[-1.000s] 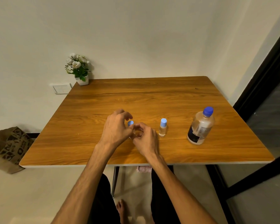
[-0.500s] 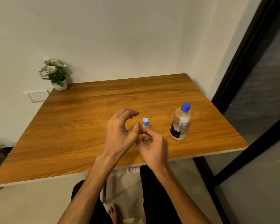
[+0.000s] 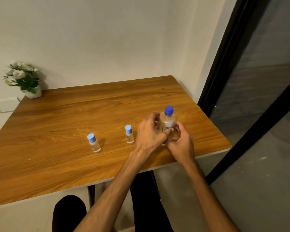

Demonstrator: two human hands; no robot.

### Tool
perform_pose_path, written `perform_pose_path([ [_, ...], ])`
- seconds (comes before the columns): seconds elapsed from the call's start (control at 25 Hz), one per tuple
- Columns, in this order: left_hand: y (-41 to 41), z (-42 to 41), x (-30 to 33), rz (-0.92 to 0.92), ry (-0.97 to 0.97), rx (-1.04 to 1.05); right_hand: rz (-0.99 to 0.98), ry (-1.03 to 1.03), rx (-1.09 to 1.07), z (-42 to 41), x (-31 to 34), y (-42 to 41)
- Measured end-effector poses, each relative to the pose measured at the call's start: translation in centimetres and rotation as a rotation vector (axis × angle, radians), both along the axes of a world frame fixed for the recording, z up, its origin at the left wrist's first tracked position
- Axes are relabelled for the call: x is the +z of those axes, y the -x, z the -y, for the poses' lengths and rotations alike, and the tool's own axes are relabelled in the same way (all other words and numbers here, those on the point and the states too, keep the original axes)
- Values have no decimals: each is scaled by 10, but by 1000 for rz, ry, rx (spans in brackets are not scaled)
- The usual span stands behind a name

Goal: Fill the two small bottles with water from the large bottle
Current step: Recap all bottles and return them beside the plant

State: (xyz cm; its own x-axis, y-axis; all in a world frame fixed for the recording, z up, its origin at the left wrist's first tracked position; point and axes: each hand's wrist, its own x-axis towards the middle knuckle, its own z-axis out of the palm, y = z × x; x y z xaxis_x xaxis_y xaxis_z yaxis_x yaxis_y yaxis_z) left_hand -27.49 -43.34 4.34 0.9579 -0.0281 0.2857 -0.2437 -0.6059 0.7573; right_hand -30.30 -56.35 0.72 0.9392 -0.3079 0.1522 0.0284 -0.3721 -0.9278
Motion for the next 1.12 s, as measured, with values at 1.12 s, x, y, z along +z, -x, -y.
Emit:
perform_pose_path([
  [1.12, -309, -448, -16, -19, 228, 665, 0, 194, 485, -501, 4, -401],
])
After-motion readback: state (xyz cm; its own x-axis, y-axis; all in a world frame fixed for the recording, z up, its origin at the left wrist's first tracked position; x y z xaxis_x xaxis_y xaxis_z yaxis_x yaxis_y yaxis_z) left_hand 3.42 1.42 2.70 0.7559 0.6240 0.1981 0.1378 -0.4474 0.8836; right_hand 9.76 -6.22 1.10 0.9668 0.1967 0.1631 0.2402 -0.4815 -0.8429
